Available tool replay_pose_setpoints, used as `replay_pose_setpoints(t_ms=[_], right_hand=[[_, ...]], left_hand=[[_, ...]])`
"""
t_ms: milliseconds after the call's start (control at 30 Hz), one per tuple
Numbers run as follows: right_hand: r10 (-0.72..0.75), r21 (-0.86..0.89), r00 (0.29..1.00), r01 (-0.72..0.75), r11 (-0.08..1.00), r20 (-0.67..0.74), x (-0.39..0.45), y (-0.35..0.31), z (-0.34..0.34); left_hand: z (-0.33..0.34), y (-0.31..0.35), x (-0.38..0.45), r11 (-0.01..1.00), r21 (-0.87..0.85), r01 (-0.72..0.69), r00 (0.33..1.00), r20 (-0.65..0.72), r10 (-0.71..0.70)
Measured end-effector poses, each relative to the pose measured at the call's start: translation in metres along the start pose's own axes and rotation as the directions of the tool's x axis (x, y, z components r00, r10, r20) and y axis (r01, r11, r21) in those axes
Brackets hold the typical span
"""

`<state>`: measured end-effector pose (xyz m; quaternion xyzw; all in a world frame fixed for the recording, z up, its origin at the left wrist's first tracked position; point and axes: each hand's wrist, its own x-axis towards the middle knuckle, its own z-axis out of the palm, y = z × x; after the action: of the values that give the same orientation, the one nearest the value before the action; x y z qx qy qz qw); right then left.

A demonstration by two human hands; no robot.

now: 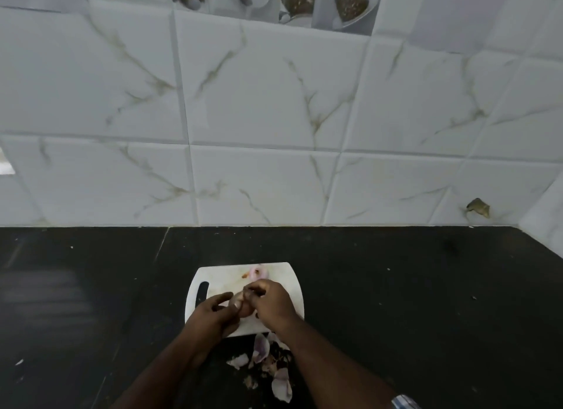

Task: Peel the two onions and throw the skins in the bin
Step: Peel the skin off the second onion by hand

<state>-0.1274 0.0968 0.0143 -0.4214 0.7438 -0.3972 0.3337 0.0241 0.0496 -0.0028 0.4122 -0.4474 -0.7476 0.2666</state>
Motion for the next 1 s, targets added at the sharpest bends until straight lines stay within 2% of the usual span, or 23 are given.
replay_pose_setpoints(t_ms=[167,367,567,700,800,1000], right_hand=[[-0.079,0.038,0.996,0.080,0.996,-0.027,-0.018,-0.003,-0.006],[-0.033,0.071,0.997,0.028,0.997,0.069,-0.041,0.008,-0.008],[-0.025,0.034,0.999,0.027,0.999,-0.044,-0.048,0.008,-0.011],[-0.063,0.013,0.996,0.064,0.998,-0.066,-0.051,0.008,-0.015],[-0.050,0.063,0.996,0.055,0.996,-0.068,-0.050,0.012,-0.019],[-0.005,0.104,0.998,-0.002,0.995,0.063,-0.050,0.021,-0.013]], left_hand=[[0.004,0.006,-0.017,0.999,0.001,0.033,0.996,0.082,-0.033],[0.010,-0.008,-0.034,1.000,0.009,0.030,0.995,0.091,-0.030],[0.015,-0.010,-0.039,1.000,-0.014,0.019,0.996,0.084,-0.018],[0.020,-0.010,-0.041,1.000,-0.022,0.018,0.997,0.080,-0.016],[0.025,-0.009,-0.045,0.998,-0.053,0.029,0.996,0.085,-0.024],[0.021,-0.009,-0.052,0.988,-0.148,0.038,0.999,0.044,-0.032]])
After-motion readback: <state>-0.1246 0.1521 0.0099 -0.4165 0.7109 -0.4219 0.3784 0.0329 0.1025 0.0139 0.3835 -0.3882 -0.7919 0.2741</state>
